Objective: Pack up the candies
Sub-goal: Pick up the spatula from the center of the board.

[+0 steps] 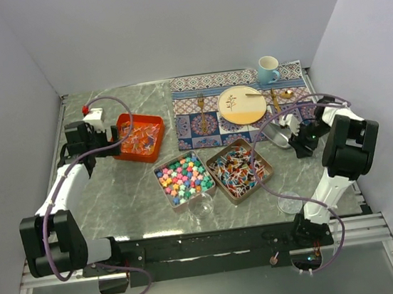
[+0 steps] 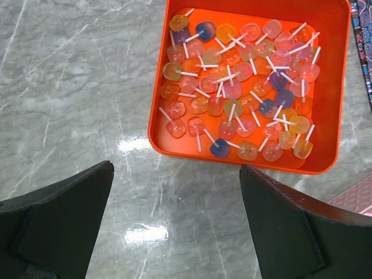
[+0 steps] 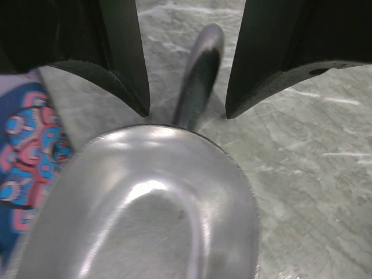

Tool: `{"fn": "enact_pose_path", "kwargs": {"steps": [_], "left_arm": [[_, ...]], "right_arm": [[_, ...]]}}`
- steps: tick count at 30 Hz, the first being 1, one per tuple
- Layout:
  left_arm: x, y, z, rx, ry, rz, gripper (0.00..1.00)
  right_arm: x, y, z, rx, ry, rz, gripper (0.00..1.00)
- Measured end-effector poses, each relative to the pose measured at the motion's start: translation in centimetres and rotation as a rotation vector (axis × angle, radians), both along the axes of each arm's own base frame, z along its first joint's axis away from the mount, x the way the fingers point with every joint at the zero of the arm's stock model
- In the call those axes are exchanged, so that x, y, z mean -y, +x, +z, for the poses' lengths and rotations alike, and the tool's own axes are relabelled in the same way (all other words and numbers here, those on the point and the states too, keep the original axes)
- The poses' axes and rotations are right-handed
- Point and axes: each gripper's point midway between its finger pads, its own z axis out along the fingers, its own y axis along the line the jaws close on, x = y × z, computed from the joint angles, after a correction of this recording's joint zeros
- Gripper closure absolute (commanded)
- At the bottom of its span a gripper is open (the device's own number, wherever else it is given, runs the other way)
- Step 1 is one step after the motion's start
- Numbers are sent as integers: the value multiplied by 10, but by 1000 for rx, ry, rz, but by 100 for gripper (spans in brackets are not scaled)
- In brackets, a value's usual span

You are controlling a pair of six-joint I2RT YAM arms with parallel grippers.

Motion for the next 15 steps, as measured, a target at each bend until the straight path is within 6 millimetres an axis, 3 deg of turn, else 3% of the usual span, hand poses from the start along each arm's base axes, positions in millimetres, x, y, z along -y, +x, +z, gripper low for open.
{"fn": "enact_pose_path", "kwargs": {"steps": [7, 10, 11, 13, 14, 15], "left_arm": [[-2, 0, 0, 1, 11, 1, 3], [-2, 0, 0, 1, 11, 1, 3], [-2, 0, 0, 1, 11, 1, 3], [-2, 0, 0, 2, 11, 1, 3], [-2, 0, 0, 2, 11, 1, 3], [-2, 0, 0, 2, 11, 1, 3]], "right_arm": [[1, -4, -6, 13, -14, 1, 47], [0, -6, -6, 19, -13, -3, 58], [-1, -7, -6, 17, -11, -8, 69], [-1, -7, -6, 14, -9, -21, 81], [0, -6, -6, 17, -10, -25, 100], [-1, -8, -6, 6, -5, -26, 100]]}}
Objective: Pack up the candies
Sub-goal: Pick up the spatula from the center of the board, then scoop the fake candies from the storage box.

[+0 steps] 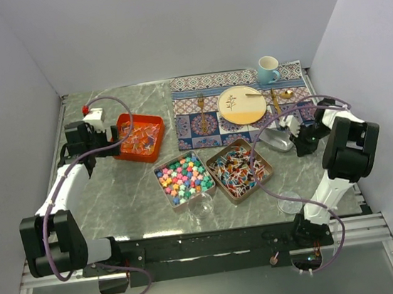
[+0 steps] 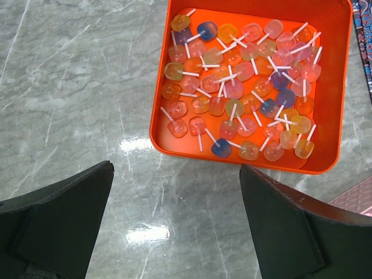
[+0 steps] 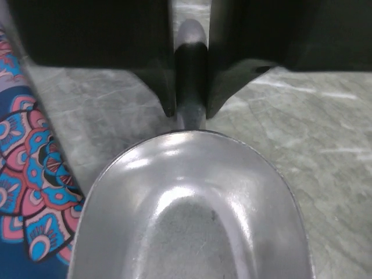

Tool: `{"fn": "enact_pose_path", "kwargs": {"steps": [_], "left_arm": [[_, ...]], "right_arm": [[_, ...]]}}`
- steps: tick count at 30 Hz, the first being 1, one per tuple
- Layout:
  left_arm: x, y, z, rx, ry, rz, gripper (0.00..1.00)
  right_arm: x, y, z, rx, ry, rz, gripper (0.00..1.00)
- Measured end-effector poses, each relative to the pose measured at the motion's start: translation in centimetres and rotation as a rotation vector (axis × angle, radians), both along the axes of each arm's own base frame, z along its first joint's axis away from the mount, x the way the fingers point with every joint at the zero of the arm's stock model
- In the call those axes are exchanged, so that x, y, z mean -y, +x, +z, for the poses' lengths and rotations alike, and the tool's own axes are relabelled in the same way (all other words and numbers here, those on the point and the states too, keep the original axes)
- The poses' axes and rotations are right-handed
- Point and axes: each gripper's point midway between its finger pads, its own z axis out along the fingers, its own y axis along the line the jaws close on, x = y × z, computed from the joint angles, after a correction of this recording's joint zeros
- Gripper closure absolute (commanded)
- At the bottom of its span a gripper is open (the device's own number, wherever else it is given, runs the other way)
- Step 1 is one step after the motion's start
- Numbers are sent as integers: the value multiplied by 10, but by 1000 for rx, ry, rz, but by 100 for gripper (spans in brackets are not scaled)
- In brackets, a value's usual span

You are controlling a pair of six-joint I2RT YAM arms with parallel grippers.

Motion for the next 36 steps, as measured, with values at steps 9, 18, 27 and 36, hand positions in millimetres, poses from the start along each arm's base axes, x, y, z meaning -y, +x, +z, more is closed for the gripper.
{"fn": "enact_pose_path", "kwargs": {"steps": [9, 18, 27, 36], "left_arm": [[5, -1, 16, 45, -26, -7, 3], [58, -8, 56, 75, -205, -172, 3], [117, -52, 55, 21, -364, -330, 3], [124, -81, 65, 37, -453, -336, 4]], "right_arm": [[-9, -1, 42, -11, 51, -96, 100], [-75, 35, 205, 373, -79, 55, 100], [-99, -29, 193, 352, -431, 496, 100], [-73, -36, 174, 259, -846, 859, 100]]}}
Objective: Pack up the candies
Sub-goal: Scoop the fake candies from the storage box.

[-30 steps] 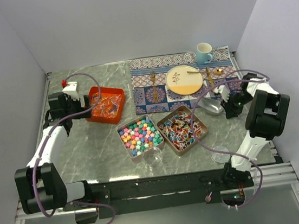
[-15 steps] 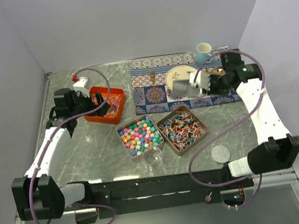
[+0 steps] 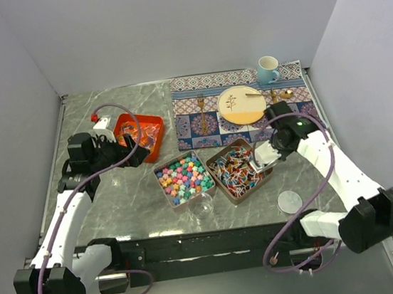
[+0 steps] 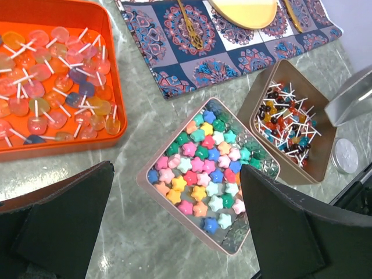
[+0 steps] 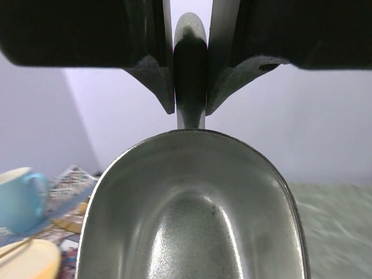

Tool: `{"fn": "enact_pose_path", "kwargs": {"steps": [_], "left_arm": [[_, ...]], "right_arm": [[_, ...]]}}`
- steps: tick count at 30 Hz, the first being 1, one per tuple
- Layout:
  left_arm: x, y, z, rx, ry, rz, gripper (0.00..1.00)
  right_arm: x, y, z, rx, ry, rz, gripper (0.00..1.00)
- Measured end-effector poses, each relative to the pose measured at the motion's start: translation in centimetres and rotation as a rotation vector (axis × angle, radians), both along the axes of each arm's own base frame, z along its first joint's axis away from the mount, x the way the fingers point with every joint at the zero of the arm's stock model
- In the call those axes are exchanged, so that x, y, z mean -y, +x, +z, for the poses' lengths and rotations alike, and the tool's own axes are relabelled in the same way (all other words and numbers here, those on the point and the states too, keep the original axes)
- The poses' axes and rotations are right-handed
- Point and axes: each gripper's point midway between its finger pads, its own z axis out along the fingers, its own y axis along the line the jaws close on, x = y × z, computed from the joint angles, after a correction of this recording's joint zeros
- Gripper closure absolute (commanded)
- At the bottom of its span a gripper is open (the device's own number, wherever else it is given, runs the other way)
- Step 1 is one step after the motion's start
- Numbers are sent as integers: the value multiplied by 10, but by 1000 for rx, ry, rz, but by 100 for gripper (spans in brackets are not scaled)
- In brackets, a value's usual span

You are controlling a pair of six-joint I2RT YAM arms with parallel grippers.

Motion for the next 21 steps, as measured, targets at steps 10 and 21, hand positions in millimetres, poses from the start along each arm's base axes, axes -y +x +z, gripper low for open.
{"fn": "enact_pose_path", "kwargs": {"steps": [10, 21], "left_arm": [[-11, -9, 4, 10, -39, 46, 4], [-24, -9, 1, -1, -61, 102, 4]], "right_arm": [[-37, 49, 6, 22, -268, 90, 100], [-66, 72, 11, 122, -406, 68, 100]]}}
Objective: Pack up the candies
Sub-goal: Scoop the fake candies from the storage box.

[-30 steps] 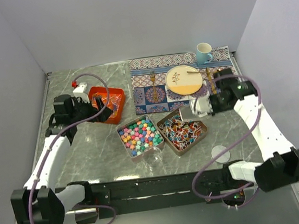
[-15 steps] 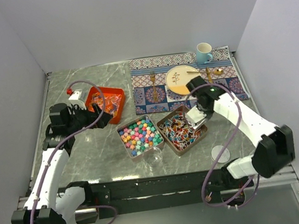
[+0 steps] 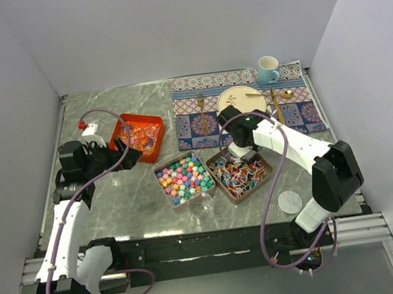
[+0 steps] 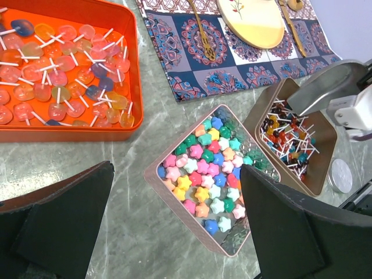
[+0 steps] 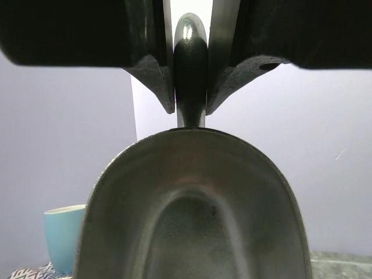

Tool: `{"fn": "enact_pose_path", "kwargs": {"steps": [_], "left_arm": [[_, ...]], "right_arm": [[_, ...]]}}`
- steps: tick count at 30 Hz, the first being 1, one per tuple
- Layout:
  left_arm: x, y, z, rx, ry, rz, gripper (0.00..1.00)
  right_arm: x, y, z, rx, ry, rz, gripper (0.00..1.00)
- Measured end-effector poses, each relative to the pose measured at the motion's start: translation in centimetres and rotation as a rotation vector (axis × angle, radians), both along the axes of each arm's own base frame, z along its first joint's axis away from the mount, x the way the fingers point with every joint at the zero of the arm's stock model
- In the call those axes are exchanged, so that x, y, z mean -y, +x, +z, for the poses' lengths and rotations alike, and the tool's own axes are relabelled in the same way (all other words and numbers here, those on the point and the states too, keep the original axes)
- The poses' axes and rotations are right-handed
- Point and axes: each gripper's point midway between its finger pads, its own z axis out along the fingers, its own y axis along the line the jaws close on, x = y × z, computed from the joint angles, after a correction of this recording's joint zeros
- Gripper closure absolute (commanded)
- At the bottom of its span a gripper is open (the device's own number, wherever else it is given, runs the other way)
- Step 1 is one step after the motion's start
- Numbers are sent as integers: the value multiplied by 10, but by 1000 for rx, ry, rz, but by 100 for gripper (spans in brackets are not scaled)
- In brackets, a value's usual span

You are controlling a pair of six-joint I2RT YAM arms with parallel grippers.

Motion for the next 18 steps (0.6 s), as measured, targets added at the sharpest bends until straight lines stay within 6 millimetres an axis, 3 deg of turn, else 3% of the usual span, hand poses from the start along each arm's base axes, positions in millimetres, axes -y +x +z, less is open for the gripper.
{"fn": "enact_pose_path", "kwargs": {"steps": [4, 12, 18], "left_arm": [[-2, 1, 0, 0, -3, 10, 4], [-6, 5, 4, 10, -14, 29, 4], [-10, 6, 4, 10, -17, 45, 4]], "right_arm": [[-3, -4, -6, 7, -44, 14, 100], [-3, -26, -42, -78, -127, 64, 100], [-19, -42, -53, -97, -77, 72, 100]]}}
